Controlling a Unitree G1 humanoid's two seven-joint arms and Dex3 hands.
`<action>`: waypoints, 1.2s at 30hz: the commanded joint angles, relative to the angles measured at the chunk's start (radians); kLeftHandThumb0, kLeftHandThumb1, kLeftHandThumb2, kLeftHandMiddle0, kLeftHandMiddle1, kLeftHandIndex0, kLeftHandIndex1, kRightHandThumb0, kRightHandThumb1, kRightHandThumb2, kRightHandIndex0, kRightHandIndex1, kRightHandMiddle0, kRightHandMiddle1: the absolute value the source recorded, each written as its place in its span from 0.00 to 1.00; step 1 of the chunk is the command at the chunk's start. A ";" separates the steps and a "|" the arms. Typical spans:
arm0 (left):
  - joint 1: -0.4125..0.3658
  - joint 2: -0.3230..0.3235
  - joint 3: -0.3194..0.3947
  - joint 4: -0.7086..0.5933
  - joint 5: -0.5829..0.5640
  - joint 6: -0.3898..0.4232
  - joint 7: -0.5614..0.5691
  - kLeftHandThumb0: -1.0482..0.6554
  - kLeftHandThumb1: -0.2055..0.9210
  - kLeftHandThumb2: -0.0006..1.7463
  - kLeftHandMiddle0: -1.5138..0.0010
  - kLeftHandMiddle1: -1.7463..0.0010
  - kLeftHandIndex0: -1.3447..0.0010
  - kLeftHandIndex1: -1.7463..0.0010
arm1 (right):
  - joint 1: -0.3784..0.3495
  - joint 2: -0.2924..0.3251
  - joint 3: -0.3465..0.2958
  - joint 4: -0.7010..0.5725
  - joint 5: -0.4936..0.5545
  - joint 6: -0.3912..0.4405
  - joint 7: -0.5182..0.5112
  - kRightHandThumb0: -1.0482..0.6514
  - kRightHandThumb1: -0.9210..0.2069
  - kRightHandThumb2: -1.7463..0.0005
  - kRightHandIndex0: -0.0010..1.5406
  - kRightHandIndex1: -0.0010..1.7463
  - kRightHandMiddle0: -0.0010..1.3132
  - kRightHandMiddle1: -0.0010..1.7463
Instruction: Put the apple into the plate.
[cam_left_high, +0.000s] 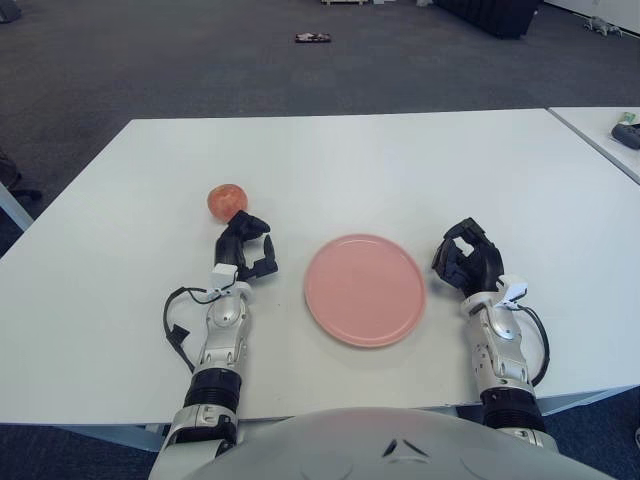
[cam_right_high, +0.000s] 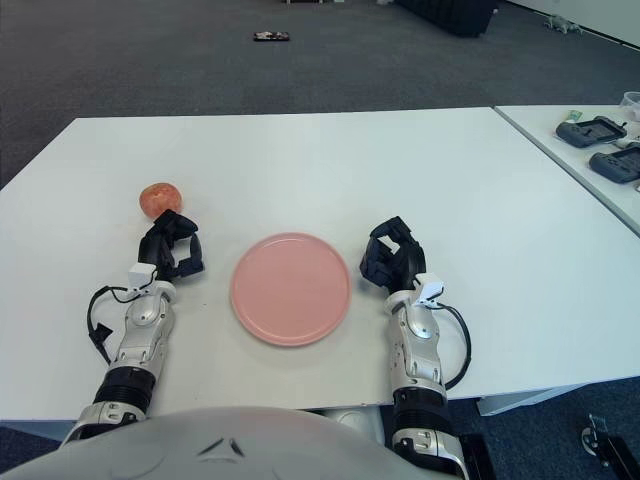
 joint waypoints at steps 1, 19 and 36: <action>0.061 -0.010 -0.010 -0.018 0.019 0.020 0.020 0.31 0.37 0.84 0.13 0.00 0.48 0.00 | 0.022 0.007 -0.004 0.028 0.009 0.050 -0.009 0.35 0.48 0.29 0.64 1.00 0.43 1.00; 0.065 0.128 -0.090 -0.225 0.617 0.085 0.409 0.34 0.50 0.73 0.26 0.00 0.57 0.00 | 0.017 0.012 0.001 0.036 0.000 0.041 -0.019 0.35 0.49 0.28 0.64 1.00 0.43 1.00; -0.064 0.275 -0.158 -0.139 0.715 0.187 0.466 0.37 0.68 0.58 0.65 0.00 0.69 0.00 | 0.012 0.007 0.003 0.048 -0.006 0.055 -0.033 0.35 0.46 0.30 0.62 1.00 0.41 1.00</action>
